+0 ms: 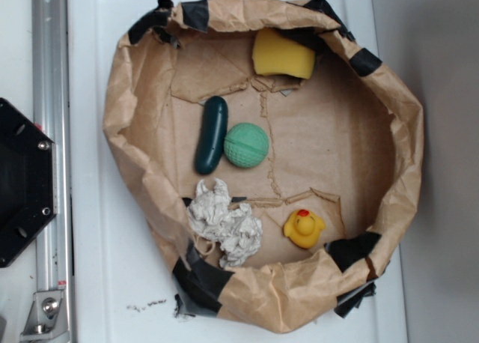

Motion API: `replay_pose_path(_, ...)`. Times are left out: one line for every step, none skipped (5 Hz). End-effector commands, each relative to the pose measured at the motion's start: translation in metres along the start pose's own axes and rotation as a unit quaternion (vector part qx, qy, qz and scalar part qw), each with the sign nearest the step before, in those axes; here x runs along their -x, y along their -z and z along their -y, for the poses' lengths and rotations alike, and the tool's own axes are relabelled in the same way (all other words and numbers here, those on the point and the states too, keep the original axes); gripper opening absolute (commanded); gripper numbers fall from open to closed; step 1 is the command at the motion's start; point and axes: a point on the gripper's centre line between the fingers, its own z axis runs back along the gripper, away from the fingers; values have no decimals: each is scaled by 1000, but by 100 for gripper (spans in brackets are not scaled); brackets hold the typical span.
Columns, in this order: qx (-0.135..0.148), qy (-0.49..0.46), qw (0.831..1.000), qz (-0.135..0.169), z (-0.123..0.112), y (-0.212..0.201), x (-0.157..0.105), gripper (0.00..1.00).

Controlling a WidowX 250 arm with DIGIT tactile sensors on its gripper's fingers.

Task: Grab the plastic pickle.

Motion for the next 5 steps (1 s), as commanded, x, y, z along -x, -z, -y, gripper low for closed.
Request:
replay_pose_path(0,0,1000,0,0,0,0,100)
replay_pose_path(-9,-109,994,13,-27,49,-47,100)
replay_pose_path(0,-169,985,17,-34,67,-85,100)
replay_pose_path(-18,-240,970,23,-43,90,-108,100)
replay_pose_path(-35,-256,966,13,-46,125,-110,100)
